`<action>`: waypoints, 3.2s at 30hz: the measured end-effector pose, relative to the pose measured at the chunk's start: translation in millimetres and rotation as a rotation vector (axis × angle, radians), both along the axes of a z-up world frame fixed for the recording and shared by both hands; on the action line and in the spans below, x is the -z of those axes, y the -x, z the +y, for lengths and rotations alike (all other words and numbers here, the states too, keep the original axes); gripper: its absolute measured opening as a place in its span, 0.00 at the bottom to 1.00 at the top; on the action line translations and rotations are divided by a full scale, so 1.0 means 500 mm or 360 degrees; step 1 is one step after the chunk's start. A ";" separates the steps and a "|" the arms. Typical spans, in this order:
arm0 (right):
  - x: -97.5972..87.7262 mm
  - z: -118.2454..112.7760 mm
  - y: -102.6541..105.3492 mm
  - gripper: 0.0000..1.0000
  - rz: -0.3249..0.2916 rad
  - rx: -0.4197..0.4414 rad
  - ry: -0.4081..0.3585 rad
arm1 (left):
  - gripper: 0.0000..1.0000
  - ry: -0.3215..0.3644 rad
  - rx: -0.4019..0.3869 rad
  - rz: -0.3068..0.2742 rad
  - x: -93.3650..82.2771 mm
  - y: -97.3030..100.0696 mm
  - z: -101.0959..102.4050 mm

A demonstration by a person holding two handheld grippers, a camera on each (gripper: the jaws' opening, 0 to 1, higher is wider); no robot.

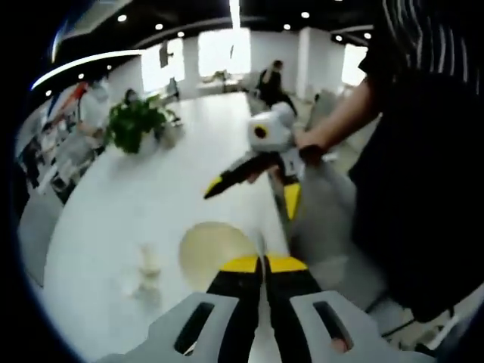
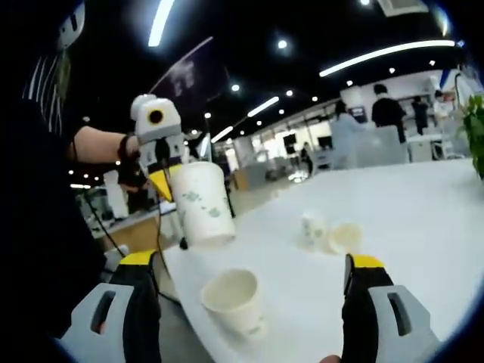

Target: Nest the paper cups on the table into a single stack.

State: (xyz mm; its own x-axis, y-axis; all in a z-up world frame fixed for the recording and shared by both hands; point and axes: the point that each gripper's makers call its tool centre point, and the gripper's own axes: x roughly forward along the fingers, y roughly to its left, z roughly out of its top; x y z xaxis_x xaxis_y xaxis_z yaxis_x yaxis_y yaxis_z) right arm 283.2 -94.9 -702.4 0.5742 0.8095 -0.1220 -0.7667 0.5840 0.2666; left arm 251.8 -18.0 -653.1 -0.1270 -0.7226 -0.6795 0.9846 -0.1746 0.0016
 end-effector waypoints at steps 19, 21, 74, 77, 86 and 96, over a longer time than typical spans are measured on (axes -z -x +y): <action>0.023 0.009 0.011 1.00 -0.0007 -0.0064 0.0115 | 0.00 -0.0263 0.0301 -0.0267 0.056 0.019 -0.022; 0.028 0.014 0.014 1.00 0.0000 -0.0083 0.0128 | 0.00 -0.0285 0.0319 -0.0270 0.062 0.022 -0.023; 0.036 0.004 0.017 1.00 0.0033 -0.0057 0.0124 | 0.11 -0.0416 0.0367 -0.0094 0.175 0.048 -0.064; 0.036 0.004 0.018 1.00 0.0036 -0.0060 0.0127 | 0.09 -0.0384 0.0343 -0.0104 0.168 0.043 -0.062; 0.040 0.002 0.018 1.00 0.0058 -0.0047 0.0119 | 0.13 -0.0218 0.0059 -0.0039 0.131 -0.004 -0.053; 0.042 -0.004 0.013 0.99 0.0083 -0.0033 0.0105 | 0.24 -0.0085 -0.0167 -0.0034 0.105 -0.040 -0.044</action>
